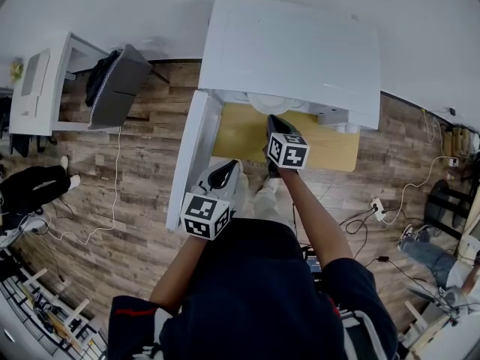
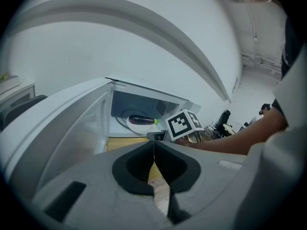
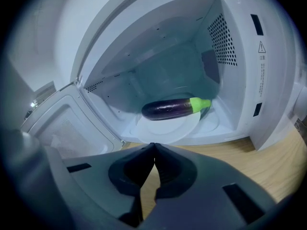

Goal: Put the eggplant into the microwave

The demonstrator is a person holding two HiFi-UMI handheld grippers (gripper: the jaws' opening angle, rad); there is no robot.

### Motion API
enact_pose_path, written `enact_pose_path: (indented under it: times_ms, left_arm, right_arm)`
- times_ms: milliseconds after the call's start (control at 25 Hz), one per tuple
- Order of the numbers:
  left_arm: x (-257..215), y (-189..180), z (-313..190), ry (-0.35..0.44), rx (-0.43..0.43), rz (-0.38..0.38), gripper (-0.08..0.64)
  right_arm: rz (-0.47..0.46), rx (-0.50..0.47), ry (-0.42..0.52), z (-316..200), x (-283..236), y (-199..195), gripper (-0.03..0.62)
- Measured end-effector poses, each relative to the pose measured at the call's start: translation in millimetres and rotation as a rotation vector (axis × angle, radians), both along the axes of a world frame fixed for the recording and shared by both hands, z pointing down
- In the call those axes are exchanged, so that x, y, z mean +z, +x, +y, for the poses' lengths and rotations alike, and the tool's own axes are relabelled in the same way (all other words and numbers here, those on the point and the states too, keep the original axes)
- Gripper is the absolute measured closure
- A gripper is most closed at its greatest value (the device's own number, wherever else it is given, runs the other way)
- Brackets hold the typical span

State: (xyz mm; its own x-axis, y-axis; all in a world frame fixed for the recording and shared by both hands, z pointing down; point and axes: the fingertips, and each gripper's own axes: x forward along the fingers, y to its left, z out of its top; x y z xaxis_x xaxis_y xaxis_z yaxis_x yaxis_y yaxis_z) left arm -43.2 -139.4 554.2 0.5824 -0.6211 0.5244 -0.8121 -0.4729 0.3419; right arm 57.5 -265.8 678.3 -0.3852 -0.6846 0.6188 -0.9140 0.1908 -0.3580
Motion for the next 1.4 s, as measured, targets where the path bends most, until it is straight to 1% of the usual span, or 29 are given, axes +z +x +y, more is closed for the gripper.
enact_pose_path:
  times_ms: [280,1000,1400]
  left_arm:
    - [4,-2,-1,-0.004,0.003,0.002,0.543]
    - [7,-3,-9,-0.023,0.001,0.007,0.543]
    - [1,4,-15,-0.006,0.004,0.0,0.543]
  right_arm:
    - [0.014,0.029,0.007,-13,4,5,0.58]
    - [0.01,0.02,0.017,-36,5,2,0.58]
    - [-0.008,0.028,0.003,-30,4,12,0.58]
